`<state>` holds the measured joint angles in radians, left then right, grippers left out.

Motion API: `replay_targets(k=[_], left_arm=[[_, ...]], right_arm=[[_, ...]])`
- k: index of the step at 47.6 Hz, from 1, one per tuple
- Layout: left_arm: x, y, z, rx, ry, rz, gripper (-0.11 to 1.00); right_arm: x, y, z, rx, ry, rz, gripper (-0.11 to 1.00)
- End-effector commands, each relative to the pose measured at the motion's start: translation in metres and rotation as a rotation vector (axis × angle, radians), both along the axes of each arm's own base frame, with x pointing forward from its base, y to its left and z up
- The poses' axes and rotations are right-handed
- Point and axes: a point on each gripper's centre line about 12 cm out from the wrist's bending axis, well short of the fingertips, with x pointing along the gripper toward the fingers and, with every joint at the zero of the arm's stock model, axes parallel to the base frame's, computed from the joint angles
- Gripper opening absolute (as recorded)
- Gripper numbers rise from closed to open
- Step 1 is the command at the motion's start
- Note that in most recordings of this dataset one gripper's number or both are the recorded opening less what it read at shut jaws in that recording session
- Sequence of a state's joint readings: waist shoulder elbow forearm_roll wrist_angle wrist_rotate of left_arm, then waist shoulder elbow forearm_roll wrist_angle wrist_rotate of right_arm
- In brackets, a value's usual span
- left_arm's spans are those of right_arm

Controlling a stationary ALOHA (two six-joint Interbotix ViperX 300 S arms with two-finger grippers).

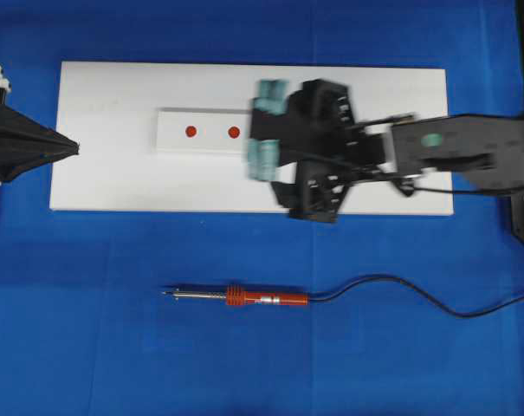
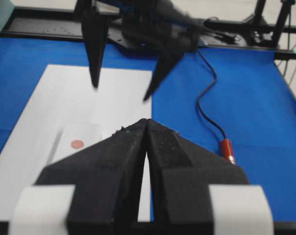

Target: Touch the tip of the soldering iron to the mark.

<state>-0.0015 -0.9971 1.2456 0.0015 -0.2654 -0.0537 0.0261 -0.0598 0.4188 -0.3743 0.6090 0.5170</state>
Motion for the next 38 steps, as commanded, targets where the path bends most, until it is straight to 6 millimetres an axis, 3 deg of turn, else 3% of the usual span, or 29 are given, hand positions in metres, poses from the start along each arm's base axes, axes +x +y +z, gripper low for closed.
replay_targets(k=[1,21,28,38], left_arm=[[0.001,0.000,0.005,-0.002,-0.015,-0.002,0.00],[0.000,0.000,0.008,-0.002,-0.026,-0.002,0.00],[0.000,0.000,0.008,-0.002,-0.026,-0.002,0.00],[0.000,0.000,0.008,0.001,-0.026,-0.002,0.00]], right_arm=[[-0.021,-0.001,0.028,0.004,-0.077,-0.001,0.89],[-0.128,0.000,0.056,0.018,-0.299,0.035,0.89],[-0.165,-0.003,0.051,0.018,-0.377,0.037,0.89],[-0.203,-0.005,0.033,0.020,-0.488,0.042,0.89]])
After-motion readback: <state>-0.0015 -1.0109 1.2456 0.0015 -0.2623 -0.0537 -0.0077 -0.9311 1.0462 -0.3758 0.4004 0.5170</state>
